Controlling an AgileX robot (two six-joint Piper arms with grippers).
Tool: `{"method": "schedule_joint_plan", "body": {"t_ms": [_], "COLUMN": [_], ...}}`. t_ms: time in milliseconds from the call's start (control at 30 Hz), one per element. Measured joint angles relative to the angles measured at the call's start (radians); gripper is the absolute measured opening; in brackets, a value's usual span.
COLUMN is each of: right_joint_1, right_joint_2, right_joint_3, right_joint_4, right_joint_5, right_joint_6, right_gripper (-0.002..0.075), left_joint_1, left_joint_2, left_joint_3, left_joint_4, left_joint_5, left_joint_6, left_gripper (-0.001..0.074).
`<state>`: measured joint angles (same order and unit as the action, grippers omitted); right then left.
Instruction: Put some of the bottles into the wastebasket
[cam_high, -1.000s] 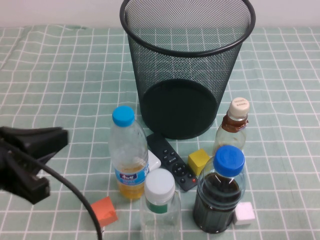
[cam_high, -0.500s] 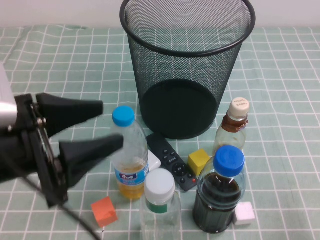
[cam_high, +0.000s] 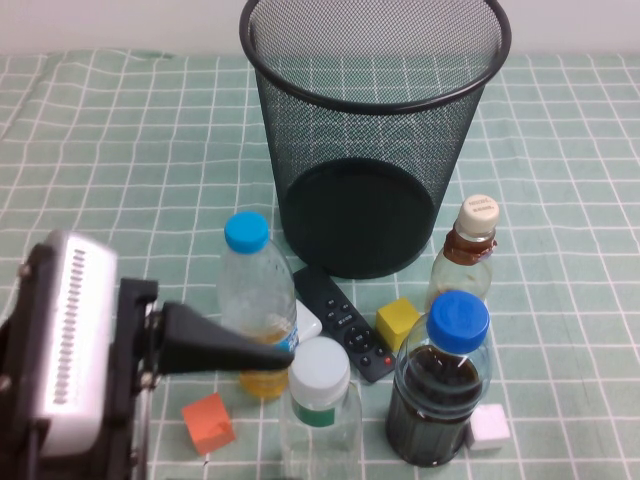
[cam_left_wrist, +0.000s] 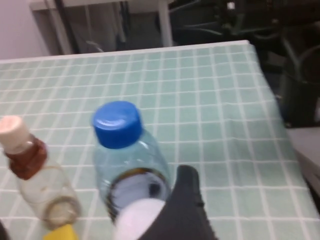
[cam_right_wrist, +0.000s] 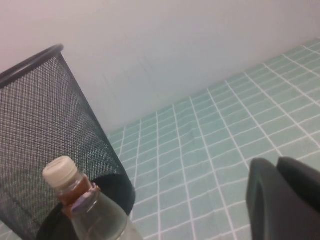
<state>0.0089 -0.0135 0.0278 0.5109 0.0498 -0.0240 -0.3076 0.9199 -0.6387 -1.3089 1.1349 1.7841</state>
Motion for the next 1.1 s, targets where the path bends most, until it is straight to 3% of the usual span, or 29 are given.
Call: {"method": "schedule_joint_plan", "body": {"t_ms": [167,633,733,833,1100], "right_joint_1": [0.000,0.000,0.000,0.000,0.000], "right_joint_2": [0.000,0.000,0.000,0.000,0.067], "right_joint_3": [0.000,0.000,0.000,-0.012,-0.292], "right_joint_4": [0.018,0.020,0.031,0.078,0.027], "right_joint_5": [0.036,0.071,0.078,0.118,0.384], "right_joint_6": [0.002,0.003,0.007,0.016,0.018], "right_gripper": [-0.0001,-0.0001,-0.0001,-0.0001,-0.0001], "left_joint_1": [-0.077,-0.101,-0.101,-0.101,-0.101], "left_joint_2": [0.051,0.310,0.331,0.336,0.329], "left_joint_3": [0.000,0.000,0.000,0.000,-0.019], "left_joint_4": [-0.110,-0.234,-0.234,-0.226,-0.130], "left_joint_5": [-0.145,-0.246,-0.246,-0.246,-0.199], "left_joint_6": [0.069,0.125,0.125,0.104,-0.069], "left_gripper": [0.0584,0.0589,0.0527,0.0356,0.0352]}}
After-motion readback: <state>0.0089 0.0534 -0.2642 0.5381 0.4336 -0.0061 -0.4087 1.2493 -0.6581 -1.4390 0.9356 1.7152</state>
